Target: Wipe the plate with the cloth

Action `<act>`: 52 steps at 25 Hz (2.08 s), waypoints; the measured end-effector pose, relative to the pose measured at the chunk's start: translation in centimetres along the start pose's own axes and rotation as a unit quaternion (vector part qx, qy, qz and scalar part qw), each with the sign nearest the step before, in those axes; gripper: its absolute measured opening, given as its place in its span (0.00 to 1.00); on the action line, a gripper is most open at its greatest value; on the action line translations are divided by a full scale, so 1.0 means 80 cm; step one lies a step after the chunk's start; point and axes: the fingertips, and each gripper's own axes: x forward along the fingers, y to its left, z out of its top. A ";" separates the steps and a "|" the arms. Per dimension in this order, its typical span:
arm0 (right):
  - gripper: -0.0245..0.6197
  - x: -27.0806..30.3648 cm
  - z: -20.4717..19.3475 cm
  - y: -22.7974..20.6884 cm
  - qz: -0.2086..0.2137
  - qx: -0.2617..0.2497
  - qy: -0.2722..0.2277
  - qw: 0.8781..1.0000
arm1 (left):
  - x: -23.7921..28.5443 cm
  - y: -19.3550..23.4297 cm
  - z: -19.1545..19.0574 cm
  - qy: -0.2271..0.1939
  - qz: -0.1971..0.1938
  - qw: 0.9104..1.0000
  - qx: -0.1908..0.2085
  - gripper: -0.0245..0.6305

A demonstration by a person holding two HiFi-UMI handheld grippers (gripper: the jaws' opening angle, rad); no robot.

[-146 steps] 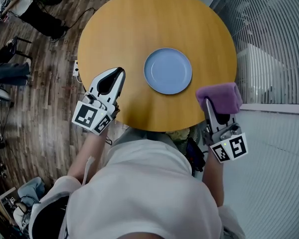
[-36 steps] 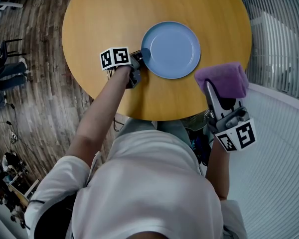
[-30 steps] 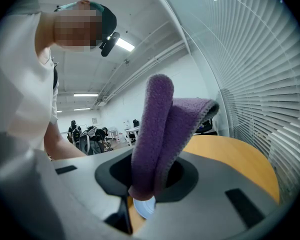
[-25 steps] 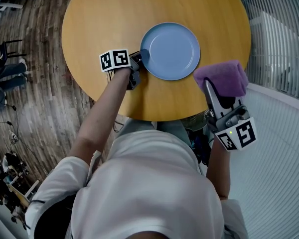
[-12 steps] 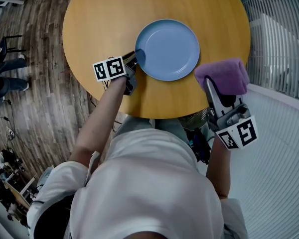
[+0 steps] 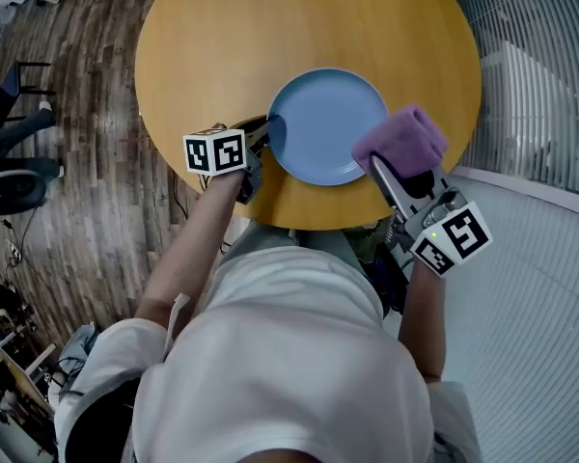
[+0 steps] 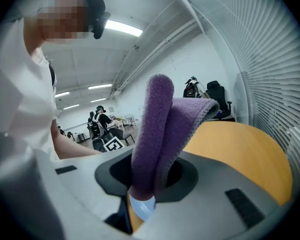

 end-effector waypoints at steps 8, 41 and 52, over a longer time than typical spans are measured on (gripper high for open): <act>0.17 0.033 -0.037 0.030 0.038 0.057 0.046 0.997 | -0.041 -0.040 0.004 -0.021 -0.011 0.998 0.050 0.09; 0.17 0.111 -0.101 0.070 0.094 0.102 0.204 0.969 | -0.085 -0.103 -0.002 -0.053 -0.005 0.992 0.111 0.09; 0.17 0.117 -0.105 0.079 0.099 0.109 0.203 0.968 | -0.092 -0.108 -0.007 -0.067 -0.004 0.992 0.106 0.09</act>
